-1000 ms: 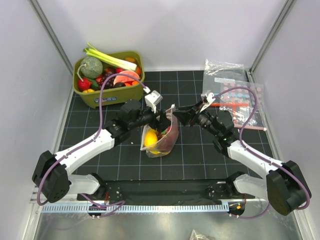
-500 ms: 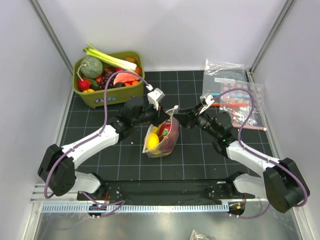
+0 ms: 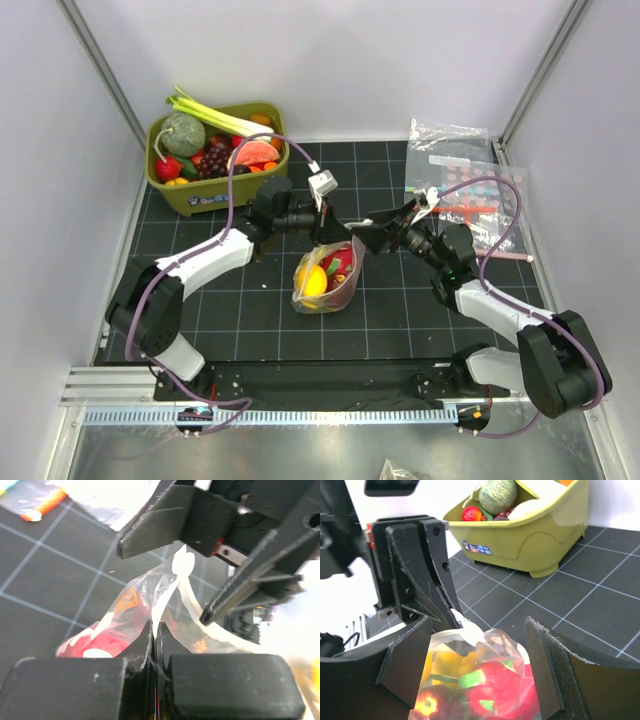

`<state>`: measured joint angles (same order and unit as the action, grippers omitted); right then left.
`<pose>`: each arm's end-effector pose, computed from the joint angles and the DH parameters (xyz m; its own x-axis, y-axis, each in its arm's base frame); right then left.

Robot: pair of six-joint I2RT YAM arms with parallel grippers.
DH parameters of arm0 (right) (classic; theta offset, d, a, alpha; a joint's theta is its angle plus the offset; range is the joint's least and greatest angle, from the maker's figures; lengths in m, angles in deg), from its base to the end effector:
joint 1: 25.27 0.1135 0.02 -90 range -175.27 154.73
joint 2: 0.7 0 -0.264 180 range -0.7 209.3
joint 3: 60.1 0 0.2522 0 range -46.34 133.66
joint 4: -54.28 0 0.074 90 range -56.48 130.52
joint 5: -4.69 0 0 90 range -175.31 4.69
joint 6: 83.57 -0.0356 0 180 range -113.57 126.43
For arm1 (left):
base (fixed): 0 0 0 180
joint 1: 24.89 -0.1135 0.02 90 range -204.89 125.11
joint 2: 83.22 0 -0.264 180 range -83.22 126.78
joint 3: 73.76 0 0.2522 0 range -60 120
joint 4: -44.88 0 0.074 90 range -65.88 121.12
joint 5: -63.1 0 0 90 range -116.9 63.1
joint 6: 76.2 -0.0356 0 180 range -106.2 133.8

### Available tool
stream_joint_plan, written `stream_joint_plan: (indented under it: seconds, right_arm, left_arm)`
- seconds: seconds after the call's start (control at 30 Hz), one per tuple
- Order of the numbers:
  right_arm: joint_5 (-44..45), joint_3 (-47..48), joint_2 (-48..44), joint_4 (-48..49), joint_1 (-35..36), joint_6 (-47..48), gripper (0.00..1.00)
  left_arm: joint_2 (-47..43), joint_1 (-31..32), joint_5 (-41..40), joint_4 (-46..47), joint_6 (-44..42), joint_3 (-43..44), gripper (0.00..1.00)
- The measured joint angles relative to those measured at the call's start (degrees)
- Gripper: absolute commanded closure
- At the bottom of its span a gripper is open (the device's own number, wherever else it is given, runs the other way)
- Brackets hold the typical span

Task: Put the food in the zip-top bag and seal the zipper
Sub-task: Zip the zipper food storage bag at the center of the board.

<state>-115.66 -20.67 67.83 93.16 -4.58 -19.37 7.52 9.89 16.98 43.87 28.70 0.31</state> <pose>0.2247 0.1041 0.2543 -0.1924 0.3288 -0.9246 -0.7631 0.5423 0.3516 0.2816 -0.2256 0.2749 -0.4863 0.1121 -0.8666 0.8574 0.2526 -0.4484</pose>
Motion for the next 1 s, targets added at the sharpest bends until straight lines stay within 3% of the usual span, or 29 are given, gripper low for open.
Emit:
stream_joint_plan:
  seconds: [0.2, 0.5, 1.0]
  right_arm:
    - [-2.58, -0.61, 0.09, 3.67, -1.22, -2.89, 0.22]
    - [-6.25, -1.66, -0.59, 6.58, -1.31, -6.43, 0.23]
    - [-4.26, -4.79, -4.31, 7.34, -1.31, -7.96, 0.22]
  left_arm:
    - [0.42, -1.16, 7.63, 5.31, 4.28, -0.44, 1.00]
    - [-0.28, -1.16, 10.14, 9.81, 8.70, -1.97, 1.00]
    - [-0.63, -1.11, -1.20, 1.75, 3.78, -1.57, 1.00]
